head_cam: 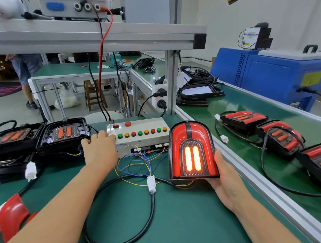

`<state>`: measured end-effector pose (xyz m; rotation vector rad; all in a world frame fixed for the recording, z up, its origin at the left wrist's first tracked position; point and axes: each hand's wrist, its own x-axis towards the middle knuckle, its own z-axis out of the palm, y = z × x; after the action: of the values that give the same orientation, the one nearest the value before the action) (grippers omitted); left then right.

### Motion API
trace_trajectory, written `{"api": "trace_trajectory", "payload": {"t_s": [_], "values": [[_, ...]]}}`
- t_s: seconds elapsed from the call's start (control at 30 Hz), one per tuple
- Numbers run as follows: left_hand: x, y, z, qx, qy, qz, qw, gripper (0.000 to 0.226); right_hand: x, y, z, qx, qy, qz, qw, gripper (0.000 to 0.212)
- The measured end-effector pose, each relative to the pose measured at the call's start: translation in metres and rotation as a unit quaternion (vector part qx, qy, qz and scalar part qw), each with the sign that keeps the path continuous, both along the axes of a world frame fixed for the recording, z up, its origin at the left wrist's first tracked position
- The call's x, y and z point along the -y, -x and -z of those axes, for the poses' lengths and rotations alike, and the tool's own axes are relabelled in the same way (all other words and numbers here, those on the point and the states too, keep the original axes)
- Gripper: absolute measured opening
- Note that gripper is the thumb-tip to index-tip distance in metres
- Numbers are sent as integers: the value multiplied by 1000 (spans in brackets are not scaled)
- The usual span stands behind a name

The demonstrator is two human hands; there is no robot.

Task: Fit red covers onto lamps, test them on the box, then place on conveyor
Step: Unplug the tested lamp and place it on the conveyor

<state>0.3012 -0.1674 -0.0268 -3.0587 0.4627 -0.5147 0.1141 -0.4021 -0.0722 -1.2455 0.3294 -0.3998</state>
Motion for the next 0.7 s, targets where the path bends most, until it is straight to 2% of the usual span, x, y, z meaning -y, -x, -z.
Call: {"api": "trace_trajectory", "payload": {"t_s": [0.4, 0.47, 0.53, 0.7], "values": [[10, 12, -8, -6, 12, -16, 1000, 45, 0, 0, 1, -1, 17, -5, 1000, 51], [25, 20, -9, 6, 30, 19, 999, 56, 0, -1, 1, 0, 18, -6, 1000, 51], [45, 30, -9, -18, 53, 67, 996, 65, 0, -1, 1, 0, 18, -5, 1000, 52], [85, 41, -3, -76, 88, 118, 986, 62, 1, 1, 2, 5, 16, -13, 1000, 52]]}}
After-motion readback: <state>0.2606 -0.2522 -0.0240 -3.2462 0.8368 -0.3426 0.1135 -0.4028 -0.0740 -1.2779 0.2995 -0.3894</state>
